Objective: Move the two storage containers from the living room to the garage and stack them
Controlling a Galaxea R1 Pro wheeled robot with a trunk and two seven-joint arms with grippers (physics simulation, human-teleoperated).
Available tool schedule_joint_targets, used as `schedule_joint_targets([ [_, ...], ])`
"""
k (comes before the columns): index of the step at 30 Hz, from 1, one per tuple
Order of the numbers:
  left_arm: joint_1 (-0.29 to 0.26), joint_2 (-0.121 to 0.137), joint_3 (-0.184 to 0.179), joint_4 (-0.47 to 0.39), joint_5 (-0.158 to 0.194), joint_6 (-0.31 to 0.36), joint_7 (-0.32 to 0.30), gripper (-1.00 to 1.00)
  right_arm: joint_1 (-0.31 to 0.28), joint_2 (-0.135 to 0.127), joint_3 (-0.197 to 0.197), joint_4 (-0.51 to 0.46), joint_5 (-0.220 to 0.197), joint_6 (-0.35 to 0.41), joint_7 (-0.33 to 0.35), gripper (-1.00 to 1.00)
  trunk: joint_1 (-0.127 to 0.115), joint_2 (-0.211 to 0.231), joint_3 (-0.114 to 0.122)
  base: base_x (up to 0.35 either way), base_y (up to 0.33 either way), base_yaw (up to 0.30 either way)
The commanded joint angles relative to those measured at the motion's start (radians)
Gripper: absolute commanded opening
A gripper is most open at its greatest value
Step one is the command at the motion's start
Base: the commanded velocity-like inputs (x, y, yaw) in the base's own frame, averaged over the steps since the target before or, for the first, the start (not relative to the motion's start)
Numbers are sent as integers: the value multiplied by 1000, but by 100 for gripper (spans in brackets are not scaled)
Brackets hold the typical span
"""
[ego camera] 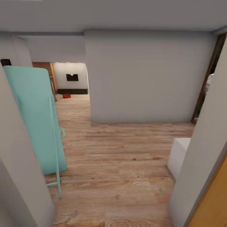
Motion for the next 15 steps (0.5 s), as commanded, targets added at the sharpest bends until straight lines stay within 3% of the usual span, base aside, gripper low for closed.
schedule_joint_targets([
  [1,0,0,0,-1,5,1,1,100,-1,0,8,2,-10,-5,1,100,1,0,-1,325,0,0],
  [15,0,-1,-1,2,5,-3,1,100,-1,0,11,2,-10,-5,1,100,1,0,-1,325,0,0],
])
